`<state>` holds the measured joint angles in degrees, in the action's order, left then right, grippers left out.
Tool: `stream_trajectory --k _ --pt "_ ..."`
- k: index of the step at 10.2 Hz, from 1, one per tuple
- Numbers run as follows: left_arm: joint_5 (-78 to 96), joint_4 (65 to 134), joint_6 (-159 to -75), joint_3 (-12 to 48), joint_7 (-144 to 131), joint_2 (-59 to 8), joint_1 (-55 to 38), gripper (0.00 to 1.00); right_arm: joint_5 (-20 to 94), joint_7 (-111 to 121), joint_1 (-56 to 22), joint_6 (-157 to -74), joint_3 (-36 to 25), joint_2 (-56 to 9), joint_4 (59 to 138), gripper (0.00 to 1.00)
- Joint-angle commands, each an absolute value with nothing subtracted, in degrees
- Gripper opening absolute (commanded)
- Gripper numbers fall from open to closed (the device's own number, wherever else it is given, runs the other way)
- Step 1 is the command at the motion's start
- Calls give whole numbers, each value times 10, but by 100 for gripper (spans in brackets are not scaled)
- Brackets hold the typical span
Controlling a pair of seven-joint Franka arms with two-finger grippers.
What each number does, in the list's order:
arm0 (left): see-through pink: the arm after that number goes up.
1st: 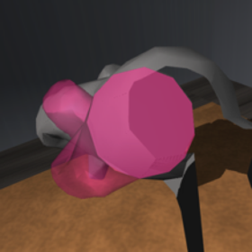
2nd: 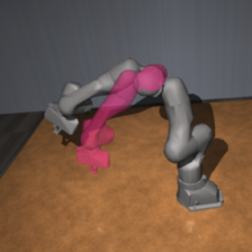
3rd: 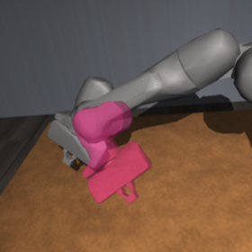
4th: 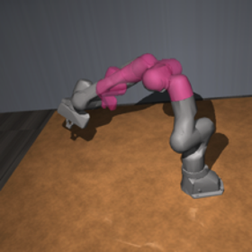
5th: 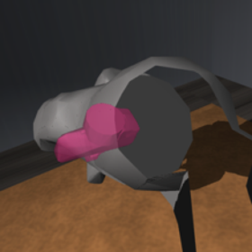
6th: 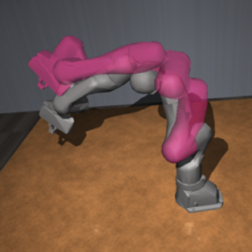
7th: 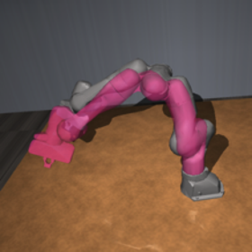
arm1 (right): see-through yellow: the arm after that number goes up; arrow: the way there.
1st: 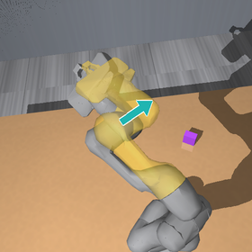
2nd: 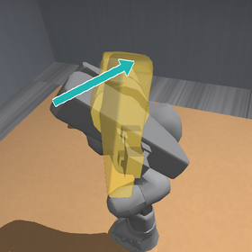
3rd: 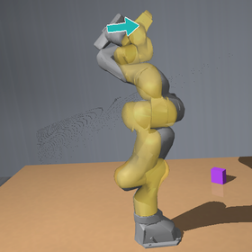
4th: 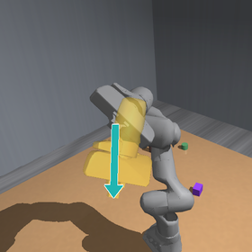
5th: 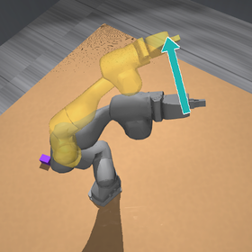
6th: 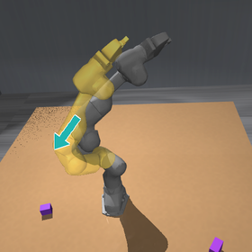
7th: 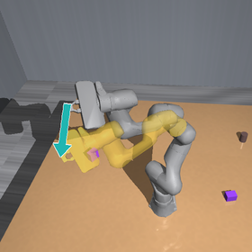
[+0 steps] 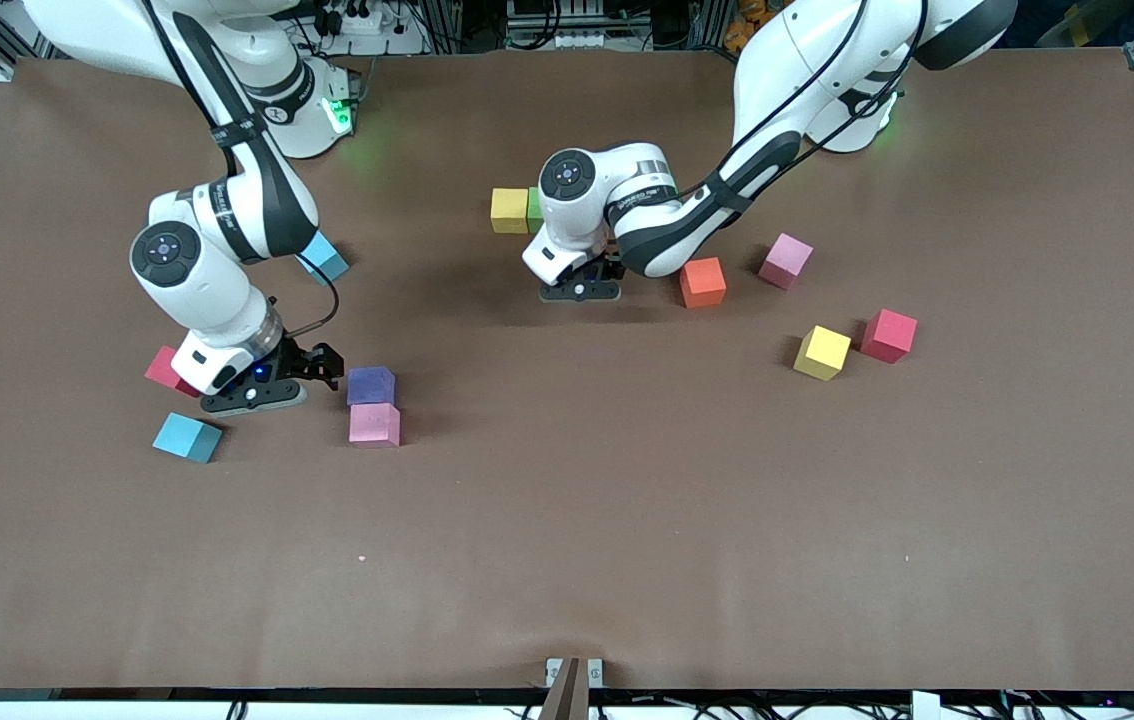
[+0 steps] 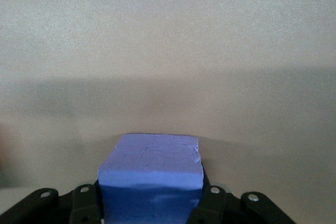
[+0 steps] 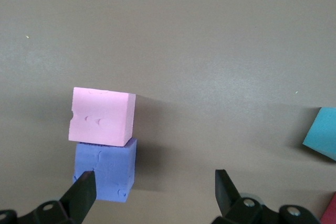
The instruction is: Form number 2 with 11 blocks
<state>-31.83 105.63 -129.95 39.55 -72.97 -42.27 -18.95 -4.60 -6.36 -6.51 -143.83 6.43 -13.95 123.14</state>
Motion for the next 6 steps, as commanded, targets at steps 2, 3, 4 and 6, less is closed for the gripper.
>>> stream_trajectory --k 2,3,4,6 --pt "-325 1052 -1299 395 -733 -418 -194 35 -50 -68 -59 -1447 71 -121 1266 100" --pt "-324 1050 -1299 395 -733 -419 -194 35 -49 -68 -60 -1447 71 -122 1268 100" --pt "-323 1049 -1299 395 -733 -419 -194 35 -49 -68 -61 -1447 71 -123 1270 100" --pt "-321 1042 -1299 395 -733 -422 -197 35 -49 -66 -62 -1448 71 -129 1269 100"
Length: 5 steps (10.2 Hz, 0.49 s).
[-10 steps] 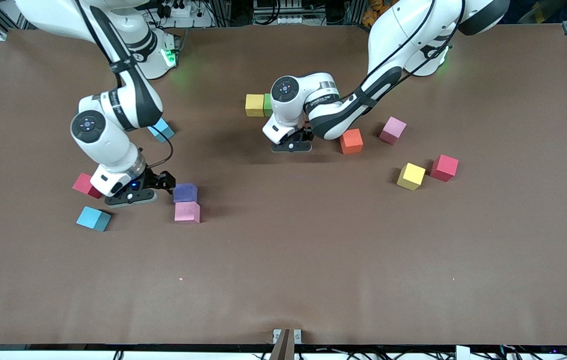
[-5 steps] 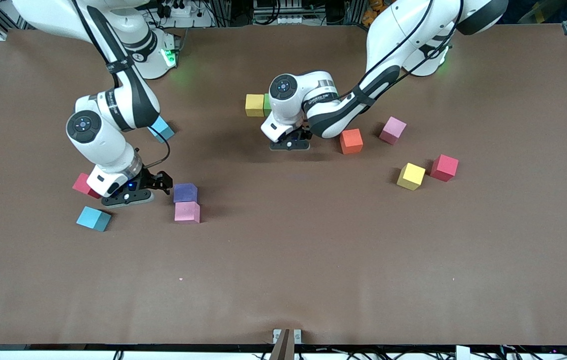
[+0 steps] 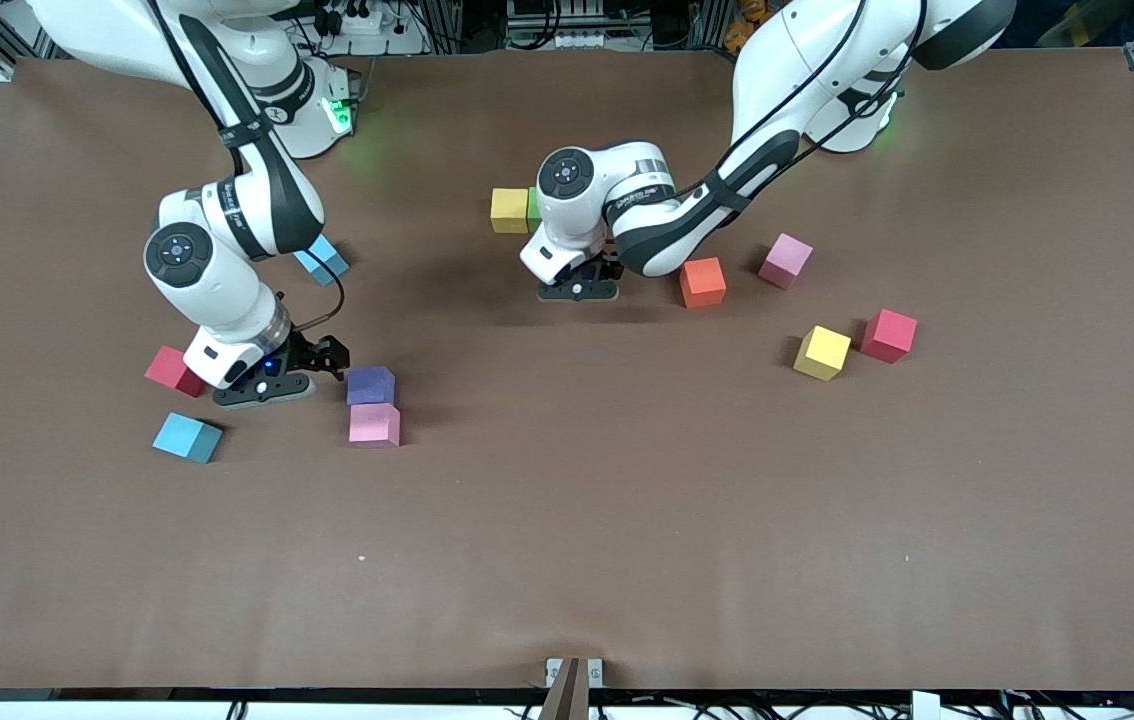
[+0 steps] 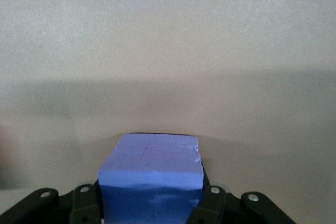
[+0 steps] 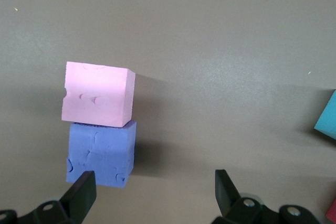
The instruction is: Form number 2 with 11 blocks
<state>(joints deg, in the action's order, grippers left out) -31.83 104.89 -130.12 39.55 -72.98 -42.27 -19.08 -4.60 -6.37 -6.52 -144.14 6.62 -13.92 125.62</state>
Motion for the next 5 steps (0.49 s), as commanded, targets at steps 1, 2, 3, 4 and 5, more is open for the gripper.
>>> stream_trajectory --k 1,2,3,4,5 --pt "-321 1042 -1300 394 -734 -422 -199 35 -49 -66 -63 -1451 71 -132 1269 100" --pt "-320 1042 -1300 394 -734 -424 -201 36 -49 -66 -66 -1455 71 -138 1269 100" --pt "-321 1043 -1299 394 -734 -425 -201 36 -49 -66 -68 -1458 71 -142 1269 100" --pt "-321 1044 -1299 394 -734 -425 -202 41 -49 -66 -72 -1459 72 -147 1269 100" --pt "-321 1046 -1299 393 -734 -425 -202 71 -48 -66 -77 -1465 71 -151 1268 100"
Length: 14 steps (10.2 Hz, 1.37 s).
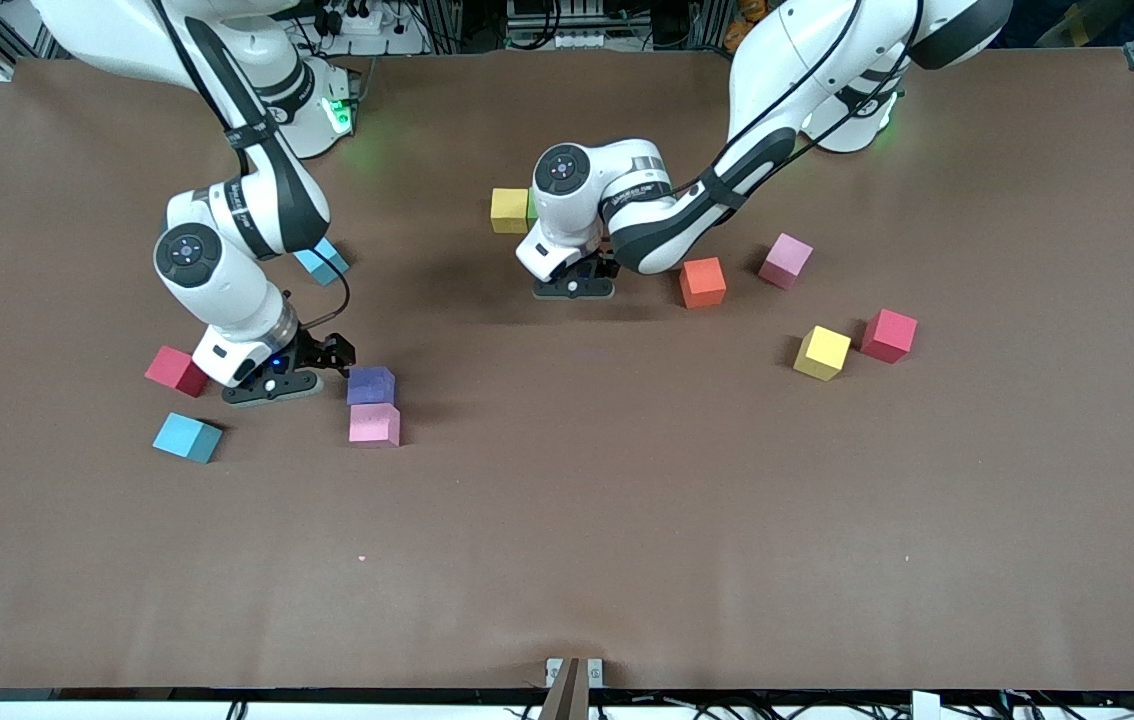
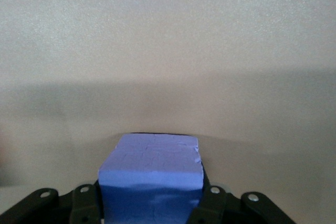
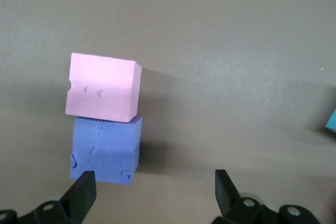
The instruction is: Form number 2 with 11 blocks
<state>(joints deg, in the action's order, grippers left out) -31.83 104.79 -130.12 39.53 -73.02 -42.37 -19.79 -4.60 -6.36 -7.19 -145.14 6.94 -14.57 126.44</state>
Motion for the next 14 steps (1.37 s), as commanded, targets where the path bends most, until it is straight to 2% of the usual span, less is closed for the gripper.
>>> stream_trajectory --k 1,4,7,9,11,14 --pt "-321 1047 -1299 393 -733 -425 -202 100 -48 -67 -82 -1476 72 -159 1269 100" --pt "-320 1043 -1297 394 -743 -416 -199 100 -47 -66 -112 -1485 71 -171 1268 100" --pt "-319 1042 -1291 395 -793 -372 -187 100 -46 -80 -123 -1490 72 -177 1267 100" --pt "-319 1057 -1276 402 -792 -340 -144 100 -54 -71 -125 -1491 71 -188 1260 100" --pt "-320 1131 -1276 469 -771 -309 -52 100 -54 -69 -120 -1491 70 -206 1241 100" --pt "-333 1222 -1277 593 -732 -302 128 100 -54 -69 -118 -1512 70 -226 1234 100"
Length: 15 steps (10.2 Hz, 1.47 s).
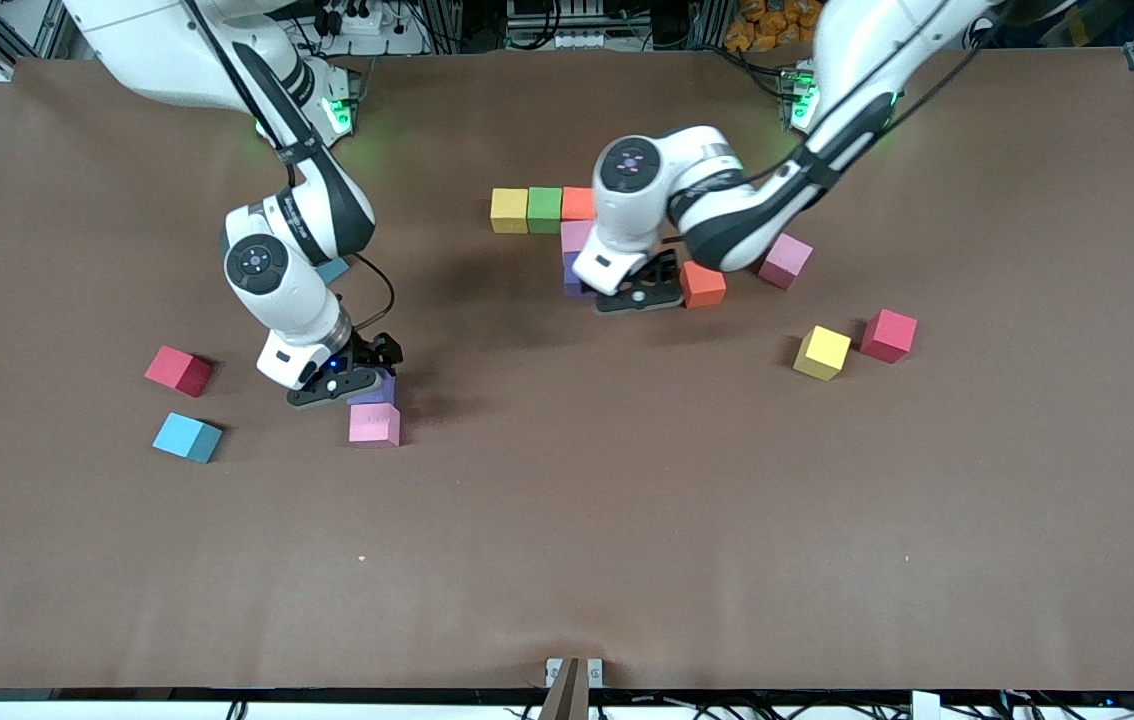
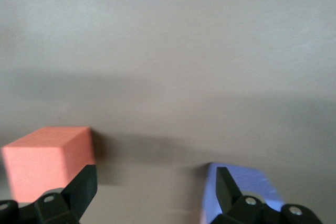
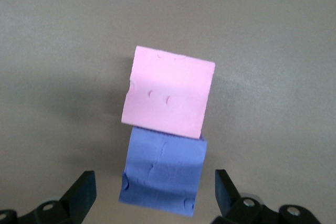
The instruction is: Form number 2 with 11 blocks
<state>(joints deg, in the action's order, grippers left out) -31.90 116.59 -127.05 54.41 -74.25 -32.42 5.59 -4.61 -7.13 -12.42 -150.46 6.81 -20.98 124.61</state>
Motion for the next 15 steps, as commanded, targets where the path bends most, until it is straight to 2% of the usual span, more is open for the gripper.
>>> stream_trajectory --k 1,5,6,7,11,13,15 --pt "-337 1247 -1276 607 -716 -302 166 100 -54 -69 -115 -1518 70 -233 1233 100" --pt "-357 1301 -1281 611 -664 -307 238 100 -57 -68 -114 -1535 68 -242 1235 100" --pt "-365 1309 -1286 611 -664 -308 248 100 -57 -68 -114 -1535 68 -241 1236 90" --pt "-364 1311 -1295 610 -664 -312 248 100 -57 -68 -114 -1535 68 -241 1235 85" --pt "-364 1312 -1296 609 -671 -341 244 100 -58 -68 -108 -1536 68 -243 1237 83" --pt "-364 1310 -1296 608 -673 -349 242 100 -57 -69 -110 -1536 69 -239 1237 65" --pt "-364 1310 -1300 607 -673 -356 241 100 -57 -69 -110 -1534 69 -234 1239 62"
